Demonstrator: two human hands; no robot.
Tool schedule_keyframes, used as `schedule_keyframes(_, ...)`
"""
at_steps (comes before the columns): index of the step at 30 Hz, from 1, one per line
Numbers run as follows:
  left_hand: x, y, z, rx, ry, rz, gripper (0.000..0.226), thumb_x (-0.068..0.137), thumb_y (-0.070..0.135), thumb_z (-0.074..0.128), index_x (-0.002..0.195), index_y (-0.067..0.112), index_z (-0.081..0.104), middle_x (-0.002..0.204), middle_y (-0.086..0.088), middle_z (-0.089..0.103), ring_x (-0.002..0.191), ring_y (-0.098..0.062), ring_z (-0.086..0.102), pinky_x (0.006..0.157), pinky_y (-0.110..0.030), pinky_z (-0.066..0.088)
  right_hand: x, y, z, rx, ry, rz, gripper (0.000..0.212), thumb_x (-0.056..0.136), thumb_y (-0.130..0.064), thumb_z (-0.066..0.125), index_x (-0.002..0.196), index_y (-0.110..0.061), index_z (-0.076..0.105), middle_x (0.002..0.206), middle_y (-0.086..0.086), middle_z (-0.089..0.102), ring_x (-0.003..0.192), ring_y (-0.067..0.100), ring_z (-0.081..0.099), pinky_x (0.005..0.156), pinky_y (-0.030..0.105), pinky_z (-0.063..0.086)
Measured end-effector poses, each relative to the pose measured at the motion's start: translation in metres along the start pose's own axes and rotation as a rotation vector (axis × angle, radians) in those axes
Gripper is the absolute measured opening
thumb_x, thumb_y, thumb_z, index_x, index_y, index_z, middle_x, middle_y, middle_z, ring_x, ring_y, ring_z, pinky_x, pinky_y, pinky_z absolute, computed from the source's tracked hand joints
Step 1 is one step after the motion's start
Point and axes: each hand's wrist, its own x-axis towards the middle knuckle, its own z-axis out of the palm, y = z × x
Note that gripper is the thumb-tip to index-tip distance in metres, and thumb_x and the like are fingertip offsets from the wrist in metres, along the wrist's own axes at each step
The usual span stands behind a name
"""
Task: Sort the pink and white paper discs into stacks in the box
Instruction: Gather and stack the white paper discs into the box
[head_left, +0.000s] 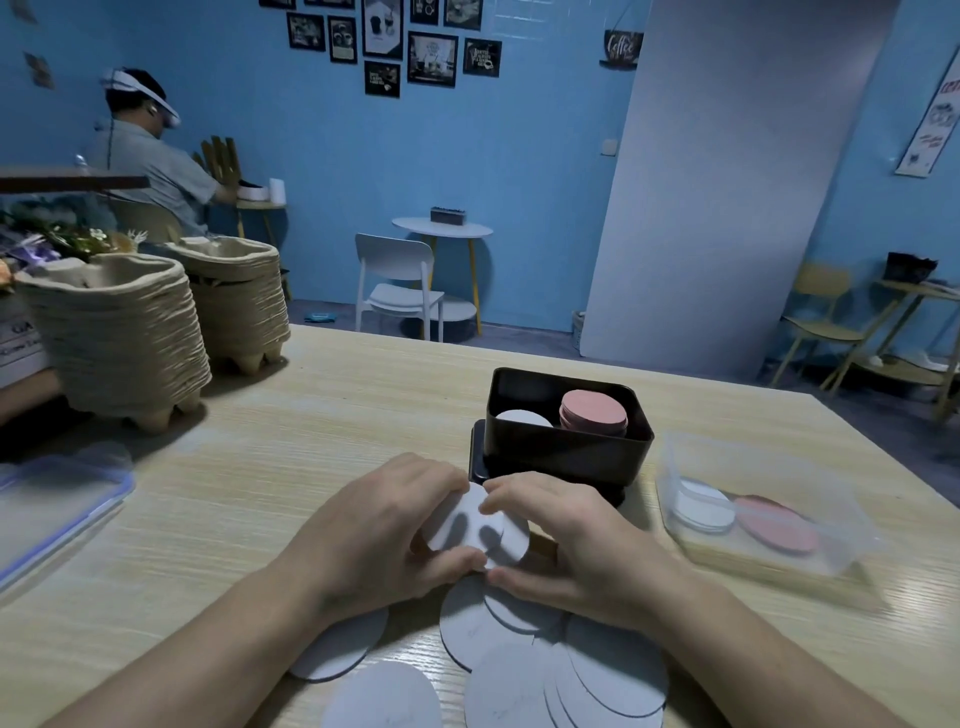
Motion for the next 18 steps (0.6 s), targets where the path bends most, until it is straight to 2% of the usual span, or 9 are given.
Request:
schedule_keyframes(4,-0.002,-0.003,-0.003,-0.060,-0.047,-0.021,0.067,0.086,0.079,0.059,0.132,0.031,0.050,0.132,0.009,0.065,0.116,-0.012,0.062,0.089,-0.036,0.058,-0.001,0.001,-0.002,0.003,0.017,0.013,0.027,0.092,-0.046,0.076,0.102,-0.025,0.063,0.138,-0.006,0.060,0.128,0.003,0.057,0.099,0.025,0.050)
schedule_keyframes(8,-0.008,-0.010,-0.005,-0.152,-0.043,-0.043,0.056,0.084,0.066,0.072,0.126,0.034,0.054,0.117,0.017,0.066,0.104,-0.004,0.063,0.084,-0.034,0.057,-0.004,0.002,-0.006,0.008,0.034,0.038,0.024,0.090,-0.043,0.077,0.100,-0.025,0.065,0.141,-0.008,0.059,0.134,-0.004,0.050,0.101,0.014,0.041)
schedule_keyframes(10,-0.007,-0.009,-0.003,-0.162,-0.027,-0.027,0.054,0.084,0.061,0.074,0.126,0.032,0.057,0.116,0.018,0.067,0.102,-0.003,0.063,0.084,-0.033,0.057,-0.004,0.002,-0.006,0.009,0.024,0.042,0.025,0.090,-0.043,0.077,0.101,-0.025,0.065,0.141,-0.008,0.059,0.134,-0.004,0.050,0.101,0.015,0.042)
schedule_keyframes(13,-0.005,-0.007,-0.001,-0.167,-0.014,0.008,0.051,0.085,0.059,0.075,0.125,0.032,0.059,0.119,0.017,0.069,0.103,-0.003,0.064,0.084,-0.032,0.058,-0.003,0.003,-0.005,0.015,0.004,0.042,0.029,0.088,-0.044,0.078,0.107,-0.026,0.063,0.142,-0.007,0.059,0.136,-0.005,0.047,0.102,0.017,0.043)
schedule_keyframes(18,-0.002,-0.009,0.002,-0.210,-0.027,0.051,0.034,0.088,0.052,0.077,0.106,0.032,0.058,0.121,0.016,0.067,0.118,-0.013,0.065,0.087,-0.039,0.056,-0.003,0.004,-0.001,0.017,0.014,0.028,0.029,0.088,-0.047,0.078,0.107,-0.030,0.062,0.150,-0.005,0.055,0.141,0.000,0.046,0.109,0.019,0.040)
